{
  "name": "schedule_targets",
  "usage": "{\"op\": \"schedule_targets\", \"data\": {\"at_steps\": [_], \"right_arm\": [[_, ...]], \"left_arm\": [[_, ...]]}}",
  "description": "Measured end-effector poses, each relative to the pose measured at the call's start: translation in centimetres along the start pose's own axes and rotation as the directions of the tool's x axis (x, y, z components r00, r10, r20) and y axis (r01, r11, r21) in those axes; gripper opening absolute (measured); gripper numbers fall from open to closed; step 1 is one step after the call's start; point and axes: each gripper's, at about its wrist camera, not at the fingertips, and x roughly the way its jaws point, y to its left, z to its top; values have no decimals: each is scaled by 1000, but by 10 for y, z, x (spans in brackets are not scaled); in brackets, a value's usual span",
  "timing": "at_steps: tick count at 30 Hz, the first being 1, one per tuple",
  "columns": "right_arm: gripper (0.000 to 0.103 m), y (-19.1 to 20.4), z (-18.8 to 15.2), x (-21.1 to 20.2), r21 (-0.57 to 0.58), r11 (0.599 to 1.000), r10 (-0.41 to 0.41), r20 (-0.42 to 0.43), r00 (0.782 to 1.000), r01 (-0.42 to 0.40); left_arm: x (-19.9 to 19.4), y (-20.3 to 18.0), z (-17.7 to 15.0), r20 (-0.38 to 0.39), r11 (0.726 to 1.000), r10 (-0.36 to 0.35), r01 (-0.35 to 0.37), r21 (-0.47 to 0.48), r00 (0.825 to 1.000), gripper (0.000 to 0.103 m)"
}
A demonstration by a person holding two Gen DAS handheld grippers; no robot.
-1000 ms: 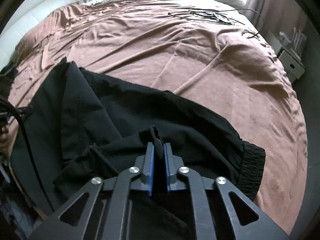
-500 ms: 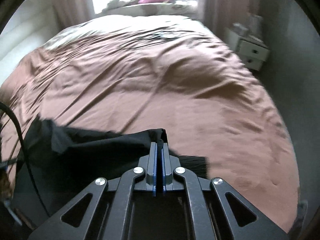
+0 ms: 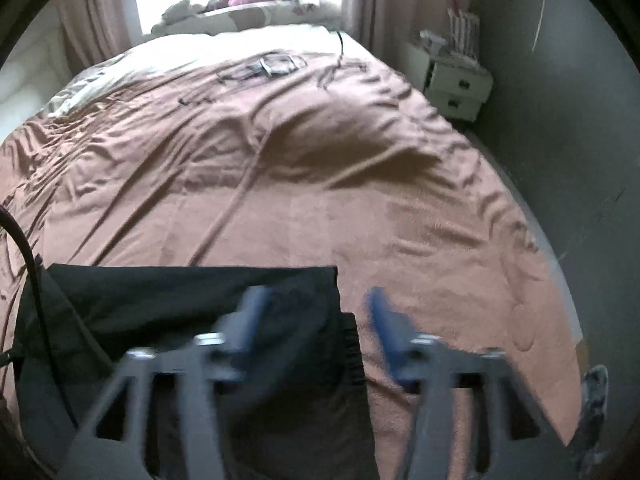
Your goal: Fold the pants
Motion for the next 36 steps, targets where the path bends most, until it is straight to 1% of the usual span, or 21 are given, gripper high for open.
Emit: {"op": "schedule_targets", "data": {"at_steps": [1,3,6,9,12,15,17,18,23,26,30,32,35,36], "right_arm": [[64,-1,2,-5,-19,1000,2,14,1000,-1],[64,5,-2,-13,-53,998,25,13,1000,-24],[64,16,-12,-26,-121,989,87,5,996,-86],[64,28,-21,-31,-195,970,148,-15,989,-148],[64,40,-33,-34,-253,942,212,-56,976,-219],[64,47,-42,-31,-291,918,250,-104,963,-270],[64,54,-48,-29,-328,899,261,-134,956,-291],[64,58,-51,-27,-344,889,267,-150,952,-304],[64,74,-58,-14,-406,835,302,-224,927,-371],[64,77,-52,-2,-416,817,317,-256,913,-400],[64,78,-44,16,-417,803,333,-281,900,-427],[64,83,-48,20,-422,796,332,-295,896,-433],[64,89,-49,31,-442,798,289,-315,904,-409],[64,91,-49,35,-440,800,282,-324,903,-408]], "left_arm": [[0,0,0,0,1000,0,0,-1,1000,9],[-2,0,-1,1,1000,0,0,-7,1000,9],[-4,-1,-4,1,1000,1,-1,-7,1000,9],[-8,0,-7,-4,1000,1,-1,-11,1000,9],[-10,2,-12,-12,1000,-5,4,-25,1000,10],[-12,5,-16,-25,999,-12,11,-41,1000,12],[-14,7,-19,-34,999,-19,17,-51,999,18],[-14,7,-21,-37,998,-22,20,-54,999,19],[-14,11,-28,-54,997,-33,29,-72,998,19],[-13,12,-31,-58,997,-35,31,-74,998,19],[-13,12,-33,-58,997,-39,35,-73,998,19],[-13,12,-33,-59,997,-42,37,-72,997,19],[-14,13,-33,-61,997,-44,39,-68,997,19],[-13,13,-33,-61,997,-45,41,-70,997,19]]}}
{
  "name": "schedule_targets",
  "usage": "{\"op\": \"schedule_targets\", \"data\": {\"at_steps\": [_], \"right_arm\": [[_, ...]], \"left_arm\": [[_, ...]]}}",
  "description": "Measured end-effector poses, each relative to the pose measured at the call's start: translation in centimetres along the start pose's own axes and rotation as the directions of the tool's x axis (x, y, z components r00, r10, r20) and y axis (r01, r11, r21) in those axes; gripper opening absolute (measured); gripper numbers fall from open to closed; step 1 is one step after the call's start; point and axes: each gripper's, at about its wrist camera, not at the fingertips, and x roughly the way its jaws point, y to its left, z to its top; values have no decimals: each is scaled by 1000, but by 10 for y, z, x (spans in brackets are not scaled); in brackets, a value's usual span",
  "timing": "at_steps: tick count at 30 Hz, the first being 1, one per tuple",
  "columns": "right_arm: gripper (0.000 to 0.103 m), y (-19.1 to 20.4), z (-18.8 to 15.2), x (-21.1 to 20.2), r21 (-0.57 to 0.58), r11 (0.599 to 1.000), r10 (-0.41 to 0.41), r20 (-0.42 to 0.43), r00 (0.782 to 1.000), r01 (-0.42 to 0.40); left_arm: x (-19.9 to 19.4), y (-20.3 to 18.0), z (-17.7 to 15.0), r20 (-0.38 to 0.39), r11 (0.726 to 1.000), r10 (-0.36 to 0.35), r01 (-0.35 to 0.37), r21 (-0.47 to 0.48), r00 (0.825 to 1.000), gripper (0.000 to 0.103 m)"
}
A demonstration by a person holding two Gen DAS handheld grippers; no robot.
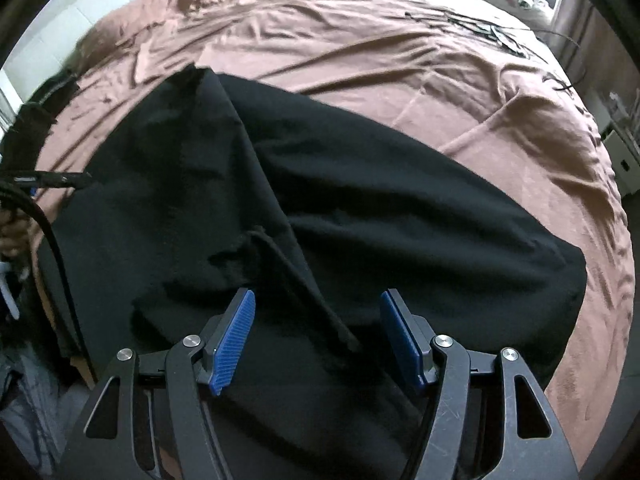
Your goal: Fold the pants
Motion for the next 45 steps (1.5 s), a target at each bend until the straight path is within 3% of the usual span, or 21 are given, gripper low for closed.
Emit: {"op": "schedule_targets", "data": {"at_steps": [2,4,7,13,22,34,41,45], "right_arm": [[56,2,4,9,-1,1000,3,-14,1000,-3],[18,7,4,15,-24,999,26,-46,999,-27],[4,17,5,16,-62,998,10,-50,999,-14],[1,4,9,-14,-4,1000,-8,55,998,8],[1,-27,-3,-55,201,971,-165,173,971,129],[0,-57,-25,-62,440,864,-335,143,931,244],[0,-65,-14,-56,470,834,-391,138,910,288],[0,-70,-12,-43,474,816,-423,99,901,331]], "left_arm": [[1,1,0,-2,1000,-6,6,-4,1000,19],[1,1,1,-4,1000,-10,10,-6,1000,19],[-1,2,2,-6,1000,-7,7,-5,1000,19],[-2,-2,5,-6,1000,2,-2,4,1000,19],[-4,-5,12,0,1000,12,-12,3,1000,20],[2,-12,26,-12,999,35,-35,30,999,20],[2,-11,33,-24,999,39,-38,39,999,20],[2,-6,33,-54,1000,7,-5,23,999,20]]}}
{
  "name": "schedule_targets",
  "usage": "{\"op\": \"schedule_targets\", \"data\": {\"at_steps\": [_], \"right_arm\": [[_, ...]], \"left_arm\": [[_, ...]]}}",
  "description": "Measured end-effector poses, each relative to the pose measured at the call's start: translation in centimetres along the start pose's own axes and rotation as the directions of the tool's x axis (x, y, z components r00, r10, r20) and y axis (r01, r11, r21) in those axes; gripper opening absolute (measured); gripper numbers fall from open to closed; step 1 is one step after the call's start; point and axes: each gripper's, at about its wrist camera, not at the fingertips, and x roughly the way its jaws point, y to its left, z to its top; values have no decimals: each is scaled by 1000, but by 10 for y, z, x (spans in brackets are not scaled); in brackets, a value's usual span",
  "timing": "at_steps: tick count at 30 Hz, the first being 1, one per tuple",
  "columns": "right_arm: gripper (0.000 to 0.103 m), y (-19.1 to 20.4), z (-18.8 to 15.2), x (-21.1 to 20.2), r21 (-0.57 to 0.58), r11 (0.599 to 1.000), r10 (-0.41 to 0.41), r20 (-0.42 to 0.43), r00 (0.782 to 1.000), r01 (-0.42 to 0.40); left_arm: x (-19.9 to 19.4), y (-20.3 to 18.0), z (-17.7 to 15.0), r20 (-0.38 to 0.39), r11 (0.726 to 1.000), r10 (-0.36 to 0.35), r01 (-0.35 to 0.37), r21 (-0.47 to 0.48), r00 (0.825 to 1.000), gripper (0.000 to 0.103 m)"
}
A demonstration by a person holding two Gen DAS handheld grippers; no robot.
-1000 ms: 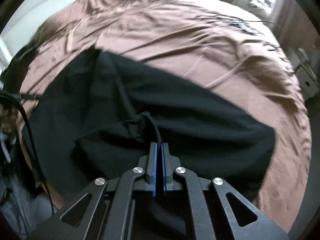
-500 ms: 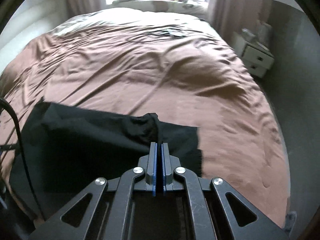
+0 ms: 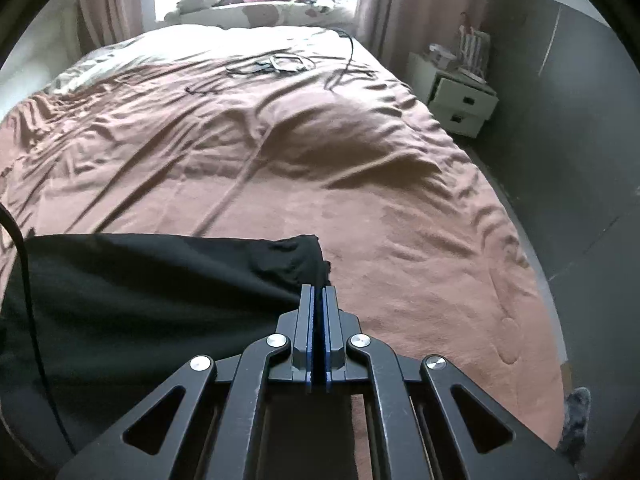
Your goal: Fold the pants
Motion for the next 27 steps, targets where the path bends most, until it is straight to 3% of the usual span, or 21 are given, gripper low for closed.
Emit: {"op": "schedule_targets", "data": {"at_steps": [10,15,18,20,24,26,27], "right_arm": [[0,4,5,38,0,998,-57,-36,998,57],[0,6,2,51,-9,997,-79,-47,996,79],[0,8,1,54,-7,996,-84,-51,995,84],[0,8,1,55,-8,997,-82,-55,995,82],[2,6,1,48,8,998,-56,-56,997,56],[9,5,-1,40,9,999,-49,-52,997,49],[24,4,-1,36,9,999,-33,-50,998,33]], "left_arm": [[5,20,-3,-38,987,-147,144,-64,988,20],[10,31,-2,-62,980,-178,172,-102,982,23],[2,30,-3,-47,983,-167,163,-88,985,28],[-4,27,-5,-33,988,-145,143,-56,989,40],[-9,18,-4,-33,994,-107,107,-8,994,49],[-6,17,-4,-39,995,-104,103,-13,994,50],[-5,18,-3,-41,994,-105,104,-22,994,50]]}}
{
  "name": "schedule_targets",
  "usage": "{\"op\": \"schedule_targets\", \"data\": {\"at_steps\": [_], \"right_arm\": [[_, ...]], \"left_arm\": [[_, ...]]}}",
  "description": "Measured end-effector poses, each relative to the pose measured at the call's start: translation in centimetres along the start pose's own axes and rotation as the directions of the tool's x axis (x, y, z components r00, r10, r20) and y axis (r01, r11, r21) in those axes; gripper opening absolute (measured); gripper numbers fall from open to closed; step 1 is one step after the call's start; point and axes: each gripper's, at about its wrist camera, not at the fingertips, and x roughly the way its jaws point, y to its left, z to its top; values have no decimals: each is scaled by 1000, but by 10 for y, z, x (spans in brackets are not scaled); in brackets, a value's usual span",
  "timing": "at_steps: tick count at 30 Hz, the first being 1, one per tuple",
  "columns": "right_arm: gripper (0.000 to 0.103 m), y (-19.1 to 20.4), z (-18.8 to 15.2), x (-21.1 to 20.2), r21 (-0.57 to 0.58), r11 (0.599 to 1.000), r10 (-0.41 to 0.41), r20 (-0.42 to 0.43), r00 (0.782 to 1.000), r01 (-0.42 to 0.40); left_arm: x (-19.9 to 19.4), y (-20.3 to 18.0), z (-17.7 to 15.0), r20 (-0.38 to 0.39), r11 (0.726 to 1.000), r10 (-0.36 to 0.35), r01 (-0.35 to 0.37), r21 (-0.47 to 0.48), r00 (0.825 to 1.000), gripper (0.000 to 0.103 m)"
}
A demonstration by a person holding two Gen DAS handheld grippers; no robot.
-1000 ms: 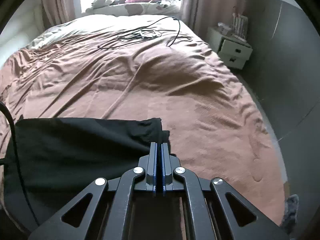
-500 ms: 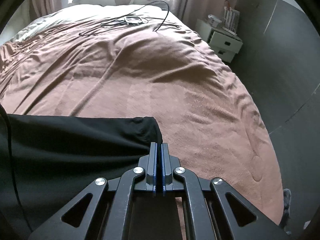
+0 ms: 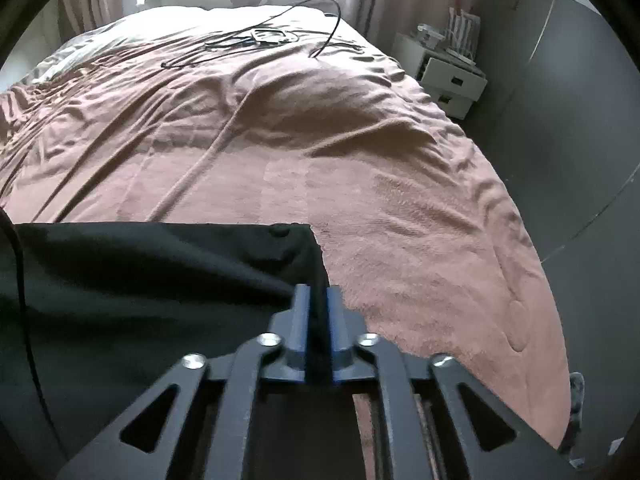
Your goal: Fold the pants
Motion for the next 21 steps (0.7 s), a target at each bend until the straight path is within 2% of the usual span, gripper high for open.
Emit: {"op": "schedule_targets", "data": {"at_steps": [1,3,5,8,10,14,15,16,19,21], "right_arm": [[48,-1,-2,-6,0,1000,17,7,1000,-17],[69,-3,-8,-19,-3,1000,30,37,999,-30],[69,-6,-16,-31,-20,999,38,53,998,-37],[69,-14,-31,-40,-34,996,85,25,996,-84],[69,-19,-40,-40,-53,993,104,-9,995,-104],[69,-28,-56,-27,-88,992,87,-84,993,-95],[66,-31,-60,-22,-84,992,87,-100,991,-95],[57,-37,-63,-17,-68,992,102,-107,989,-109],[49,-55,-65,-7,23,983,183,-111,977,-181],[45,-63,-66,-3,55,974,223,-110,969,-218]], "left_arm": [[0,2,1,-1,1000,-5,5,-9,1000,50],[0,4,0,-4,1000,-9,8,-24,1000,50],[-3,7,-1,-3,999,-19,19,-31,1000,50],[-5,10,-3,-3,999,-25,25,-45,1000,50],[-4,12,-3,-7,998,-33,33,-47,999,50],[8,13,-1,-26,996,-65,63,-70,998,50],[9,12,-1,-28,995,-72,70,-76,997,49],[11,11,0,-32,994,-77,75,-77,996,47],[11,8,-8,-43,994,-93,90,-68,995,47],[13,7,-15,-62,993,-105,102,-56,993,40]]}}
